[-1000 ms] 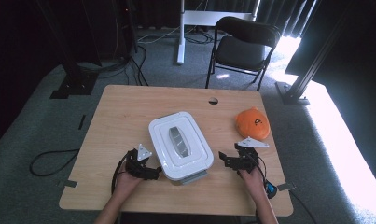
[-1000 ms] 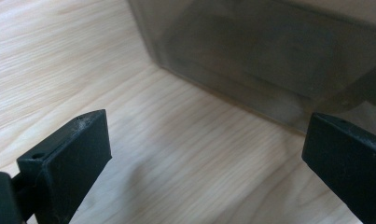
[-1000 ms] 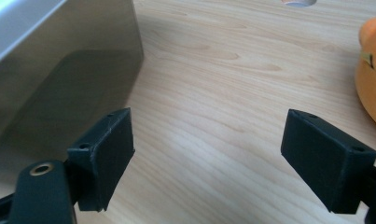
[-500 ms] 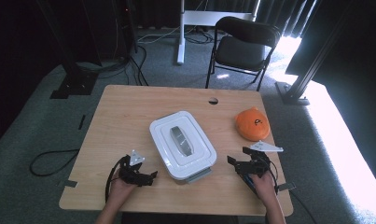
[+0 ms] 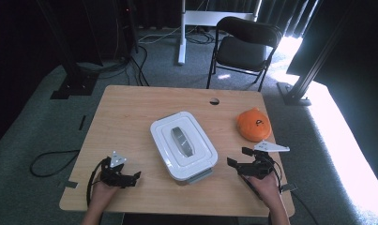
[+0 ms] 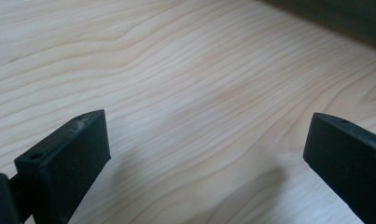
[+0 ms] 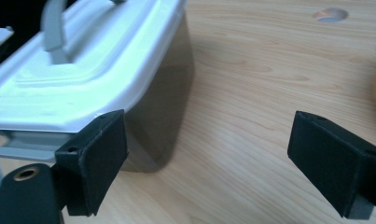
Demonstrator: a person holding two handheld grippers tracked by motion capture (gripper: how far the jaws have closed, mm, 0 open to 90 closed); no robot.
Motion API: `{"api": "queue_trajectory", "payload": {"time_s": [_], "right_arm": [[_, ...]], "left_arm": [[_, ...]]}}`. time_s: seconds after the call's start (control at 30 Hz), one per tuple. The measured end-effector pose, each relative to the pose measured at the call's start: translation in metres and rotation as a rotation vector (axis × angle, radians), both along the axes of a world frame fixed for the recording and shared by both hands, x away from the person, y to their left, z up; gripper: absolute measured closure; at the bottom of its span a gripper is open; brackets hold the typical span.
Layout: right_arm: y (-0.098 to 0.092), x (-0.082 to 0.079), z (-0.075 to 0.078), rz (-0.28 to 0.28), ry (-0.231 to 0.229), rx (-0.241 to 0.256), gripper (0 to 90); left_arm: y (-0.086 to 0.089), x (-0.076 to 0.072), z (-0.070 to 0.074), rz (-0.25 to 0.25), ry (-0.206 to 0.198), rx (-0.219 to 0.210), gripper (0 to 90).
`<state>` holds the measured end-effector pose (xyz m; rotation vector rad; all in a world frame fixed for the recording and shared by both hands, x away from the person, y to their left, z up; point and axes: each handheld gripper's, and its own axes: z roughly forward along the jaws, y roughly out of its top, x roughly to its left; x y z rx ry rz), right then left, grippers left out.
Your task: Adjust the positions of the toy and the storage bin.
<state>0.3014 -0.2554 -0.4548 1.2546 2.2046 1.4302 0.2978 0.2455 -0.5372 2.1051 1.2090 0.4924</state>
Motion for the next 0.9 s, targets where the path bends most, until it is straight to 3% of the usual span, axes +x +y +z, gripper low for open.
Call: {"api": "queue_trajectory", "payload": {"time_s": [0.07, 0.13, 0.5, 0.67, 0.7, 0.9], "right_arm": [[0.002, -0.001, 0.002, 0.003, -0.005, -0.001, 11.5], [0.008, -0.006, 0.011, 0.011, -0.02, 0.038, 11.5], [0.029, -0.009, 0.021, 0.02, -0.043, 0.029, 11.5], [0.035, -0.01, 0.022, 0.028, -0.049, 0.029, 11.5], [0.038, -0.009, 0.021, 0.022, -0.044, 0.031, 11.5], [0.044, -0.011, 0.021, 0.027, -0.039, 0.027, 11.5]], "left_arm": [[0.005, -0.001, 0.0, 0.007, 0.0, 0.007, 0.9], [0.024, -0.005, -0.002, 0.066, 0.013, 0.028, 0.9], [0.056, -0.011, -0.005, 0.228, 0.018, 0.032, 0.9], [0.059, -0.011, -0.008, 0.249, 0.028, 0.027, 0.8], [0.06, -0.01, -0.008, 0.278, 0.024, 0.021, 0.8], [0.063, -0.01, -0.009, 0.249, 0.015, 0.018, 0.9]]}}
